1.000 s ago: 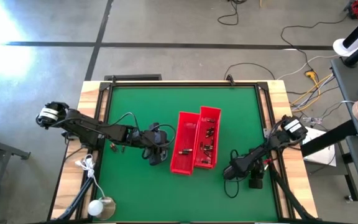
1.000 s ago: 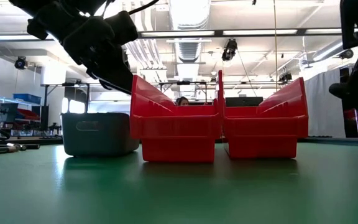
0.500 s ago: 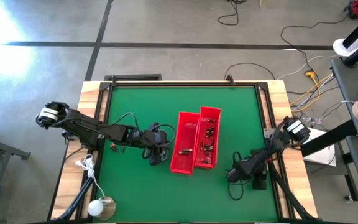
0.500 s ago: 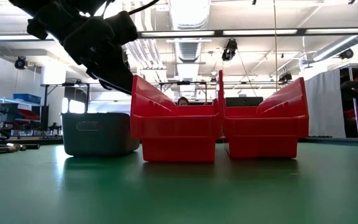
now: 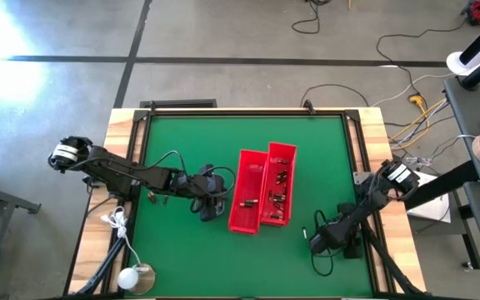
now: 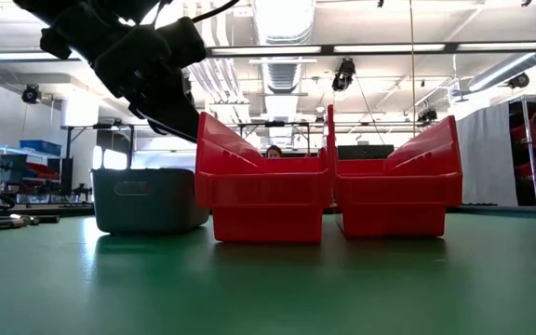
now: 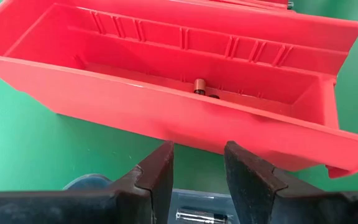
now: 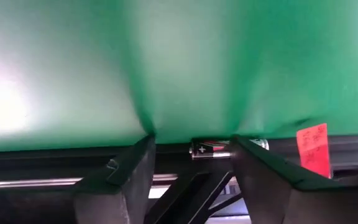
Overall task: Sort batteries
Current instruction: Put the silver battery into the gray bin
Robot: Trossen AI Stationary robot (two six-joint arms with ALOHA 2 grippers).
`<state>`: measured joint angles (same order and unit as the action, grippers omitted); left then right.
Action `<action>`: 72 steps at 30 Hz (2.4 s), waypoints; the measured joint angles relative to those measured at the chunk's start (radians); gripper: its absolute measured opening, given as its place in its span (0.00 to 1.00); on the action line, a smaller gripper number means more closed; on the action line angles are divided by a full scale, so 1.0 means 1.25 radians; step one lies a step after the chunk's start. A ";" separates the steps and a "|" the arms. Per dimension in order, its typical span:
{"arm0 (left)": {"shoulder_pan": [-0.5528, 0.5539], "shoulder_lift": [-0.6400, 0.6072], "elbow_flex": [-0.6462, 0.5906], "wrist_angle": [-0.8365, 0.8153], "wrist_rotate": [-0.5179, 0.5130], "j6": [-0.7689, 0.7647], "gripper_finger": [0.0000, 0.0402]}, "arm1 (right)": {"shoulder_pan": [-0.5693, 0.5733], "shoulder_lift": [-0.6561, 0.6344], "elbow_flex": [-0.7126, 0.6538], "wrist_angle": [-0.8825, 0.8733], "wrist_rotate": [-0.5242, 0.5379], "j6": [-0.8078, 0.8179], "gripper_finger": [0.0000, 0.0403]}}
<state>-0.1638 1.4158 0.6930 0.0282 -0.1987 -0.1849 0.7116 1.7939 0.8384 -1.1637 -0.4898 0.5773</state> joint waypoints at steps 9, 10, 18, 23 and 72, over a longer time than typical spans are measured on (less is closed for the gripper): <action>0.000 0.000 0.000 -0.001 0.000 0.000 0.31 | -0.002 -0.001 0.067 -0.026 -0.006 0.043 0.65; 0.000 0.000 0.000 -0.001 0.000 0.000 0.31 | -0.002 -0.001 0.070 -0.035 -0.006 0.048 0.67; 0.000 0.000 0.000 0.000 0.000 -0.006 0.31 | -0.002 -0.004 0.077 -0.157 0.002 0.039 0.77; -0.001 0.000 0.000 0.000 0.000 -0.009 0.31 | -0.004 -0.045 0.077 -0.192 0.012 0.046 0.81; 0.001 0.000 0.000 0.002 -0.003 0.009 0.31 | -0.008 -0.152 -0.073 0.097 0.116 0.019 0.68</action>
<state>-0.1631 1.4158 0.6933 0.0303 -0.2028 -0.1738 0.7021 1.6035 0.7469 -1.0425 -0.3454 0.6016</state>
